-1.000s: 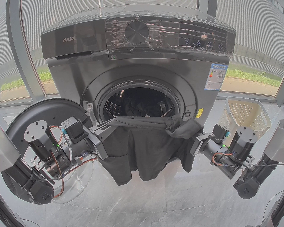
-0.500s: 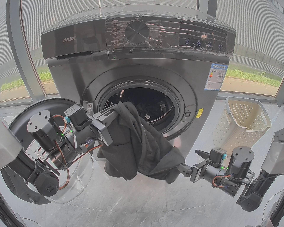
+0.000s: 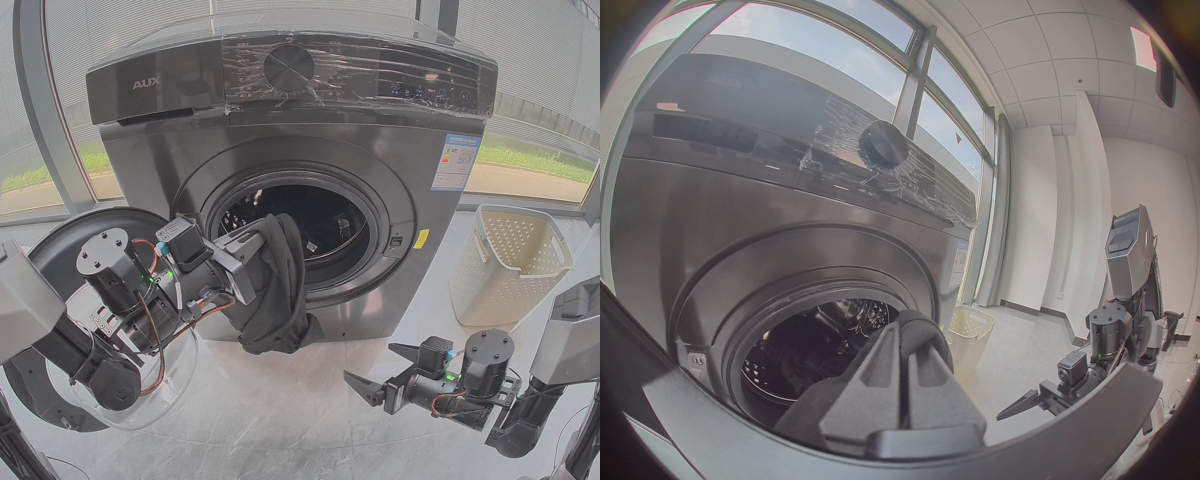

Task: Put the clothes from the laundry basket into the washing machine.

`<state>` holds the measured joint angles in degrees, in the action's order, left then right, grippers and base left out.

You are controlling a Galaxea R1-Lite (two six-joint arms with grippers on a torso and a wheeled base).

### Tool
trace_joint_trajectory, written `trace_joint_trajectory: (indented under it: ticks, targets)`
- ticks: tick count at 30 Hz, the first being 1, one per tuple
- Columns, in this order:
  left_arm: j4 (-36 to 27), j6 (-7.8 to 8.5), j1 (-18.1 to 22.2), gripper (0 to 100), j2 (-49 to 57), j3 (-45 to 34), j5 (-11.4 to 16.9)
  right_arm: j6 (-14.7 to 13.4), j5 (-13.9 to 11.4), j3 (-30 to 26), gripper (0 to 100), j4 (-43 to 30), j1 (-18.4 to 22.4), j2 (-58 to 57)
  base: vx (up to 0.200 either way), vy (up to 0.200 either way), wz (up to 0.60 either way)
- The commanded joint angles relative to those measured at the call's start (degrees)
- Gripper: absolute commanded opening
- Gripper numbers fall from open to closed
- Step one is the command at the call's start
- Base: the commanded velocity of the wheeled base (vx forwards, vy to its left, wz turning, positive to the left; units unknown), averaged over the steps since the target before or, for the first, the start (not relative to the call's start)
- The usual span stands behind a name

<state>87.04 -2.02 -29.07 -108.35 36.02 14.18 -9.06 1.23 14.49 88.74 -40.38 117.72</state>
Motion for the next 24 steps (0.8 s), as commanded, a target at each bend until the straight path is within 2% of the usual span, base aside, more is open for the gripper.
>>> trace_joint_trajectory:
  ticks: [1, 7, 10, 14, 16, 24]
  targets:
    - [0.9, 0.0, -1.2, 0, -1.9, 0.5, 0.1, 0.5, -0.3, 6.9, 100, 0.0, -0.2, 5.3, 0.0, 0.0, 0.0]
    - [1.0, 0.0, -1.6, 0, -1.8, 0.5, 0.8, 1.1, -0.4, 15.7, 100, -0.1, 0.3, 9.5, 0.0, 0.0, 0.0]
    - [1.0, 0.09, -1.7, 0, -1.9, 0.5, 0.8, 1.1, -0.8, 17.6, 100, -0.1, 1.0, 11.0, 0.0, 0.0, 0.0]
    - [0.9, 0.09, -2.0, 0, -2.0, 0.5, 0.8, 1.1, -3.3, 18.2, 100, -0.1, 0.3, 11.2, 0.0, 0.0, 0.0]
    - [0.9, 0.09, -2.0, 0, -2.0, 0.5, 0.8, 1.1, -3.3, 18.2, 100, -0.1, 0.3, 11.2, 0.0, 0.0, 0.0]
    - [0.5, 0.0, -4.0, 0, -2.1, 1.2, 0.1, 3.5, -4.4, 27.6, 100, -0.9, -0.5, 14.4, 0.0, 0.0, 0.0]
